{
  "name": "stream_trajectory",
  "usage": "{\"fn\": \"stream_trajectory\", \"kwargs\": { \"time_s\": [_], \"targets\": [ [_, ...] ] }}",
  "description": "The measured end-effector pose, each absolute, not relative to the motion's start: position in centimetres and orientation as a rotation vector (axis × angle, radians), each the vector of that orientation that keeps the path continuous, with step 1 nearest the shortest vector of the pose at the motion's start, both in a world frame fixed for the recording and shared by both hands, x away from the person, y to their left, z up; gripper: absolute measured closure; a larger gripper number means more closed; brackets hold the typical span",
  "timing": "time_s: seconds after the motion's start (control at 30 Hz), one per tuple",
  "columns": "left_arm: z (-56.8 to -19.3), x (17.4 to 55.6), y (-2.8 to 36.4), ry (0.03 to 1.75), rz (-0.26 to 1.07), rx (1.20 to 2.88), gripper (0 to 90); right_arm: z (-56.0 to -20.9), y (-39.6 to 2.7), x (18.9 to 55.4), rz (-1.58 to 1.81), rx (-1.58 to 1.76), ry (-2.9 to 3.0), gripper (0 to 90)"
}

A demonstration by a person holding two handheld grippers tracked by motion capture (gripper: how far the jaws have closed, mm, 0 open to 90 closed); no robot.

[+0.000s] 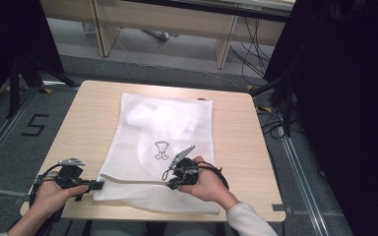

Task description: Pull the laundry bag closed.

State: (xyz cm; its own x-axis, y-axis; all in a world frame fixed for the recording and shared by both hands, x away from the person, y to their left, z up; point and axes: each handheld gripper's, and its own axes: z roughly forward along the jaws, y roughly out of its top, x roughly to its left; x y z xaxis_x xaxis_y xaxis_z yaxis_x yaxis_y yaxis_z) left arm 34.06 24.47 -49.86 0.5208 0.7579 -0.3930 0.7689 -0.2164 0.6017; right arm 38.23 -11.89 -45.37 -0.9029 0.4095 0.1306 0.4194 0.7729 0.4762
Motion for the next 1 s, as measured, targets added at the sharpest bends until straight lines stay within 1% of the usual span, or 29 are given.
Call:
{"fn": "stream_trajectory", "kwargs": {
  "time_s": [1.0],
  "targets": [
    [-49.9, 34.1, 24.5, 1.245, -0.02, 1.982, 85.9, -45.4, -13.5, 38.0, -0.794, -0.728, -2.927, 82.6]
  ]
}}
